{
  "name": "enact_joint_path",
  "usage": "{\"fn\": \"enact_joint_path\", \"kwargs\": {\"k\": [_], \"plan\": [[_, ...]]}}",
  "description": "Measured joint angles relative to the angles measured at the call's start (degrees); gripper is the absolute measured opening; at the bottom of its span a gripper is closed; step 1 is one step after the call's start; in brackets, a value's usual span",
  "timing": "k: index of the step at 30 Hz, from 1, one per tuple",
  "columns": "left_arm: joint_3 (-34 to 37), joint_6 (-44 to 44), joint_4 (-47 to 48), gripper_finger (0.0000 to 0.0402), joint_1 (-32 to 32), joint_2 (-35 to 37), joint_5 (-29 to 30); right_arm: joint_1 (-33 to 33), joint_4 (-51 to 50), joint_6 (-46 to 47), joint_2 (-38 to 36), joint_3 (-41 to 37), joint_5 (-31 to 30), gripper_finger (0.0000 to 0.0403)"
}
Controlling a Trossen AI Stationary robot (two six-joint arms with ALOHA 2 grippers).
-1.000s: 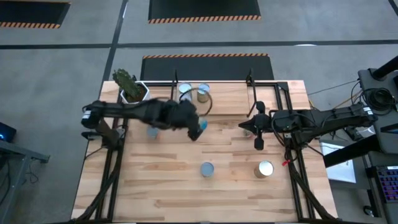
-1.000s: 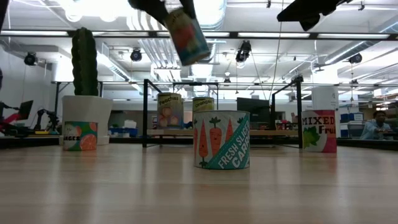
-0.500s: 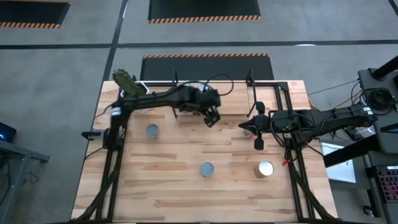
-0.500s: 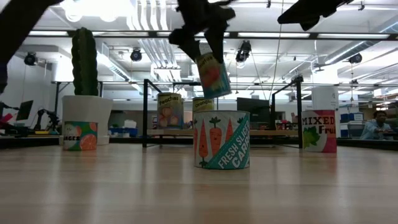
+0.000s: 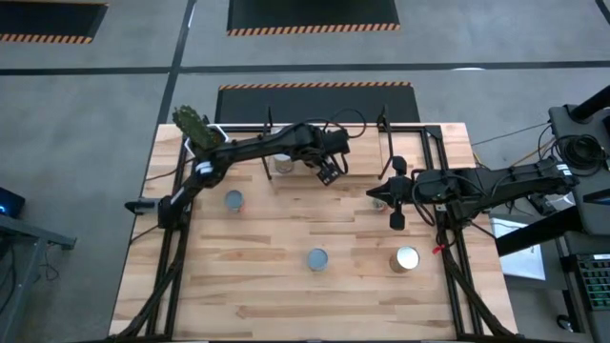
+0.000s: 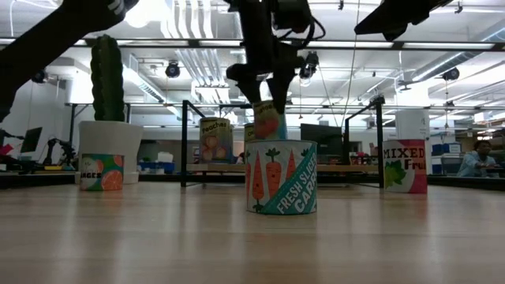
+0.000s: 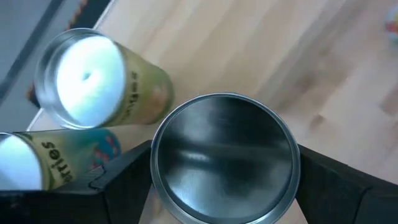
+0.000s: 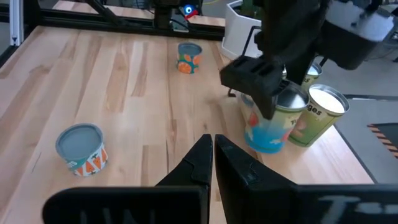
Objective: Pick and place cans onto a shelf
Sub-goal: Put the canned tomatoes on the shelf
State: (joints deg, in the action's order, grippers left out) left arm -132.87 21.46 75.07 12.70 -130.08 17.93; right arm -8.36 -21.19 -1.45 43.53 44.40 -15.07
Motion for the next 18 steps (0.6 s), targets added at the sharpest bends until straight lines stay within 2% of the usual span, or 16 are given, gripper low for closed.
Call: {"fn": "enact_joint_path", "kwargs": {"k": [4,18], "plan": [[1.23,0.07,-0.45,0.0315,0.3,-0.13,4.02,0.0,-0.03,0.0,0.0,0.0,0.0,0.0009],[3.16,-1.96,-3.11,0.0331,0.96,-0.13,4.05,0.0,-0.02,0.0,0.0,0.0,-0.01,0.0009]]}}
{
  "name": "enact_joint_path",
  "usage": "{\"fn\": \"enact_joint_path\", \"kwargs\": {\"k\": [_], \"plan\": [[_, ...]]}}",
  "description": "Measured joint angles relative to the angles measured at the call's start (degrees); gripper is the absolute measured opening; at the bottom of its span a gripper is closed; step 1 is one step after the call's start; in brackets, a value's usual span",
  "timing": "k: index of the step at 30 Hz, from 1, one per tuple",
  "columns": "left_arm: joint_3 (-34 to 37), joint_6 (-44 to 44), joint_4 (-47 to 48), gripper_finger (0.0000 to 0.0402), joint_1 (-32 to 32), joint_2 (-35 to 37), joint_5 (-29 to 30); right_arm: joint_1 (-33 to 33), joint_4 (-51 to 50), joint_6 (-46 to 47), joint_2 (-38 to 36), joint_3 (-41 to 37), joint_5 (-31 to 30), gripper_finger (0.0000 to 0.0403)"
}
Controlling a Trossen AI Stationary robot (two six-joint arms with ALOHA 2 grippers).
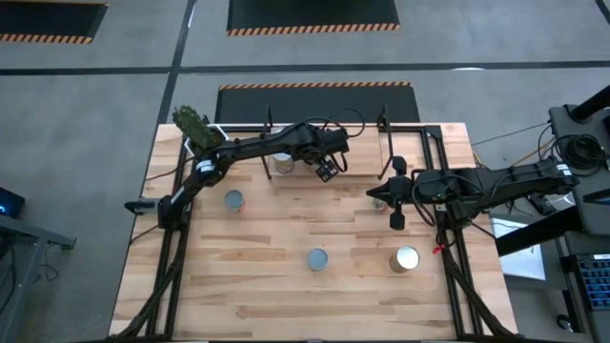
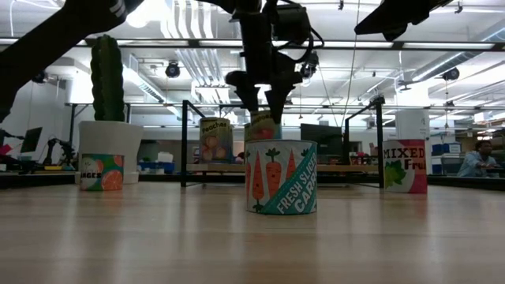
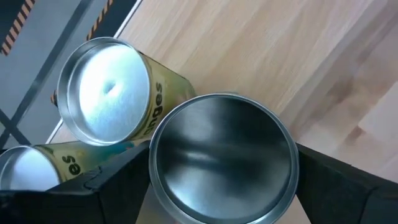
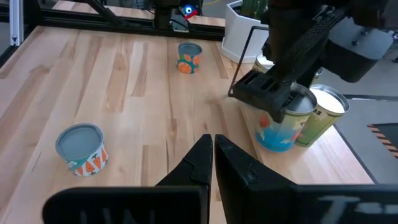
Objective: Pick and place cans onto a shelf
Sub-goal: Put the canned tomatoes on the shelf
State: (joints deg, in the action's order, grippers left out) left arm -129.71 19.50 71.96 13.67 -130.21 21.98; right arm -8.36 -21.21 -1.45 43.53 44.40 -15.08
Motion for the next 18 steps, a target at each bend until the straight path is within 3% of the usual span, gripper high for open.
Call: {"fn": "enact_joint_path", "kwargs": {"k": [18], "plan": [[0.02,0.74,-0.41,0.0332,0.09,0.02,0.0,0.0,0.0,0.01,0.0,0.0,0.0,0.0009]]}}
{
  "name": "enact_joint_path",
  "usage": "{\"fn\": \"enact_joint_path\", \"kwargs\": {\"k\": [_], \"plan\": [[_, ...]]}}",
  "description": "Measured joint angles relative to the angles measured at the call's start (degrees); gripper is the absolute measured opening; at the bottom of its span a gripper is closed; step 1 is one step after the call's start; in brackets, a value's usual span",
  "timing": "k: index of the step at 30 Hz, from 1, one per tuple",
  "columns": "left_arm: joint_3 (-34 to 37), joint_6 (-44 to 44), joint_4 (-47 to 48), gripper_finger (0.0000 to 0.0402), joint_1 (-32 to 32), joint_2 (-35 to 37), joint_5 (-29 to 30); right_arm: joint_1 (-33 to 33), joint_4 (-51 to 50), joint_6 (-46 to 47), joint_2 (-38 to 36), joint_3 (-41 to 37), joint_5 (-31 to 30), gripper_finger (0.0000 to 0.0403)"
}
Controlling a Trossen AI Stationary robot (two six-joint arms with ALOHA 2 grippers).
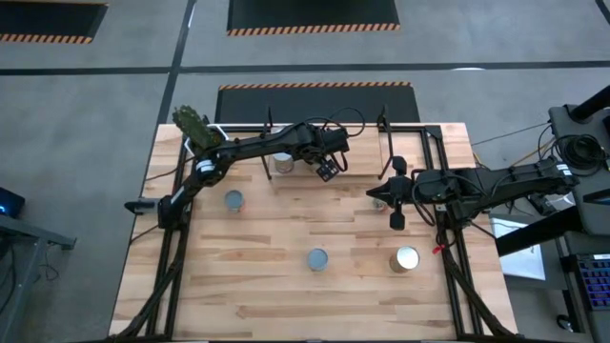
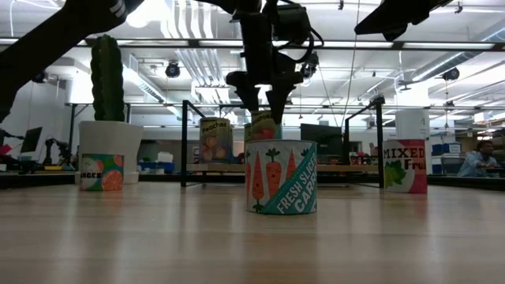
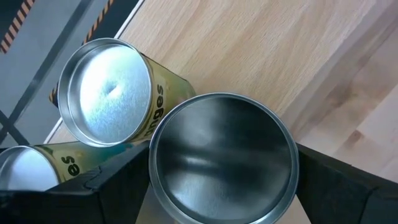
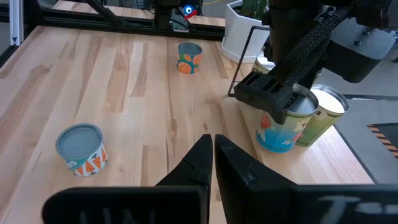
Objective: Pick and place cans onto a shelf
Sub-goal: Put the canned tomatoes on the shelf
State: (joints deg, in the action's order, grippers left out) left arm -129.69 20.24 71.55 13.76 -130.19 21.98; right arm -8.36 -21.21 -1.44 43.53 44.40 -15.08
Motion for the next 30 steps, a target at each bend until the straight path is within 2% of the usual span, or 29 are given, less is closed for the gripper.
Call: {"fn": "enact_joint_path", "kwargs": {"k": [30], "plan": [[0.04,1.71,-0.94,0.0332,-0.02,0.02,0.0,0.0,-0.62,0.38,0.0,0.09,0.0,0.0009]]}}
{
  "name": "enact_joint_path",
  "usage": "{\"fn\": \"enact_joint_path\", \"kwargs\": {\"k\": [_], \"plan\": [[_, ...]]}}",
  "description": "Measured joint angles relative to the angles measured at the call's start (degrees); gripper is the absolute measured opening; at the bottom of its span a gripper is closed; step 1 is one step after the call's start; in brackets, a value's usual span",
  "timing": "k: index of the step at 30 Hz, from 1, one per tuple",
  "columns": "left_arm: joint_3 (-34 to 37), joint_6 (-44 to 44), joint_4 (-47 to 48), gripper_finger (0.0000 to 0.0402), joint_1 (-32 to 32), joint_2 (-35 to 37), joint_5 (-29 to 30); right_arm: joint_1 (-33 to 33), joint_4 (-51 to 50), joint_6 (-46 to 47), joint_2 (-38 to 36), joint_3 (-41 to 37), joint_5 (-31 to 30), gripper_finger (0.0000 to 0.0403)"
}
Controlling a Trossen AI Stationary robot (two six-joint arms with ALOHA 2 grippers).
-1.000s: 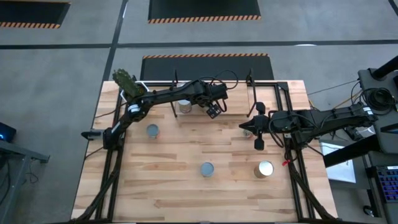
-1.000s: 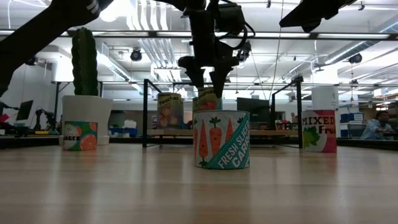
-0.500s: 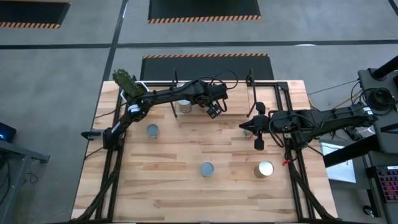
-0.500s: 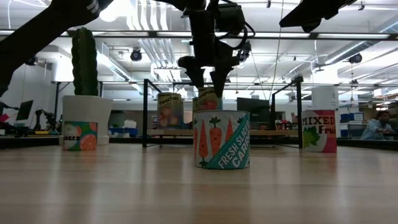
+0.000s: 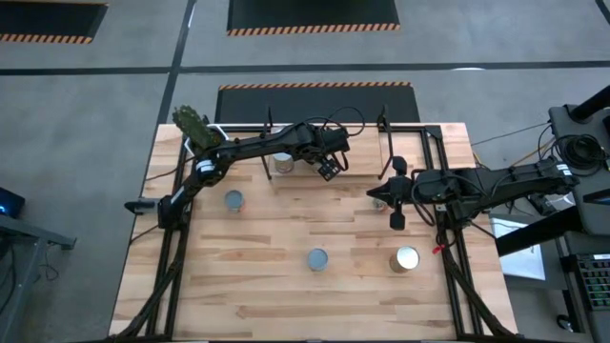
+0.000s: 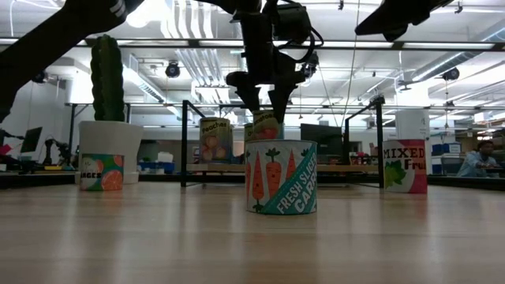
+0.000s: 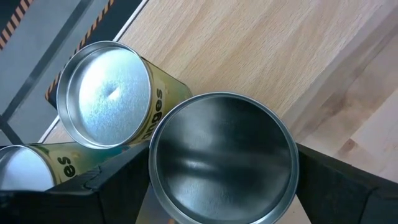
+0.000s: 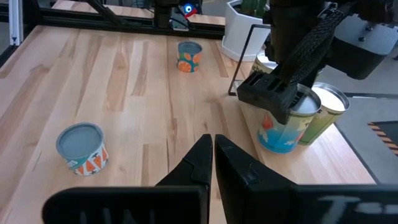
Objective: Pick and place cans onto a shelf
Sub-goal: Put the canned tomatoes on the shelf
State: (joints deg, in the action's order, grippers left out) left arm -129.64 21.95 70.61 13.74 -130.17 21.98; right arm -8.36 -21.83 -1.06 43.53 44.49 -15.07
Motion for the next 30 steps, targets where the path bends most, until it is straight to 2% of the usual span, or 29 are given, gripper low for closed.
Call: {"fn": "enact_joint_path", "kwargs": {"k": [13,19,30], "plan": [[0.0,1.23,-0.28,0.0332,-0.02,0.0,-0.05,0.02,-0.7,0.02,0.0,0.0,-0.02,0.0009],[0.04,0.6,-0.33,0.0332,-0.02,0.02,-3.04,0.02,-0.69,0.02,0.0,0.0,-0.02,0.0009],[0.04,0.78,-0.47,0.0339,0.13,0.02,-3.04,0.02,-0.69,0.03,0.0,0.0,-0.02,0.0009]]}}
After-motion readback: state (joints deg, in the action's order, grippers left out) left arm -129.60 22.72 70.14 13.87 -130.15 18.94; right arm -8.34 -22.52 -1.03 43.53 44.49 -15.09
